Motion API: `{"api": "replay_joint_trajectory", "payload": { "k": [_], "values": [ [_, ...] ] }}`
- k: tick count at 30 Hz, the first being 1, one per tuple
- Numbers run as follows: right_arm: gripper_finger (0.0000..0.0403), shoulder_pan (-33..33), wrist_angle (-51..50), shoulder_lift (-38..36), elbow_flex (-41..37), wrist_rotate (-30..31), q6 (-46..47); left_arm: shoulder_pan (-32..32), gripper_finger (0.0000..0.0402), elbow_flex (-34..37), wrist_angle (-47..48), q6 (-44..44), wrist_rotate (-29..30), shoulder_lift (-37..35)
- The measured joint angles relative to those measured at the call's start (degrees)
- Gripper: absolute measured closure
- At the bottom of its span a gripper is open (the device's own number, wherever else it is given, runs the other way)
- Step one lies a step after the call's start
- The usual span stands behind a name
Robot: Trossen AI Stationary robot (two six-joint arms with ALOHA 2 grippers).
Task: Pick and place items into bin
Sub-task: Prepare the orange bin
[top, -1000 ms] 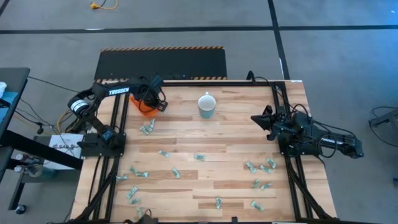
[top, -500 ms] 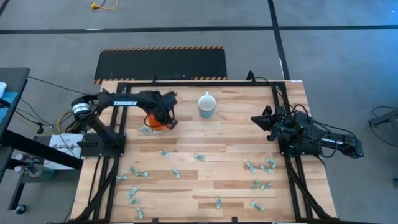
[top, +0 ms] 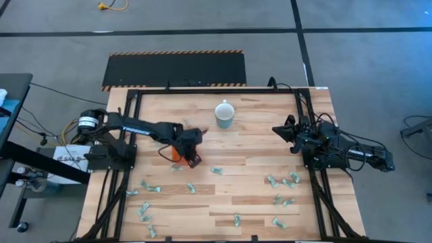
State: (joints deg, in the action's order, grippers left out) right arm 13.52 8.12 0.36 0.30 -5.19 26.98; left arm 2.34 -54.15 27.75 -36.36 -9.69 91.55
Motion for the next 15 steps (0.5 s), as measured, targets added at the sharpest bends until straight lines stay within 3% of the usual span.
{"api": "replay_joint_trajectory", "payload": {
  "k": [6,15],
  "values": [
    [0.0403,0.0,0.07,-0.02,0.0,0.0,0.0,-3.63,0.0395,-0.02,-9.37,-0.79,0.0,1.5],
    [0.0403,-0.8,0.99,-0.03,0.0,-0.87,0.02,-4.93,0.0395,0.0,-9.62,-0.51,0.48,5.16]
  ]
}}
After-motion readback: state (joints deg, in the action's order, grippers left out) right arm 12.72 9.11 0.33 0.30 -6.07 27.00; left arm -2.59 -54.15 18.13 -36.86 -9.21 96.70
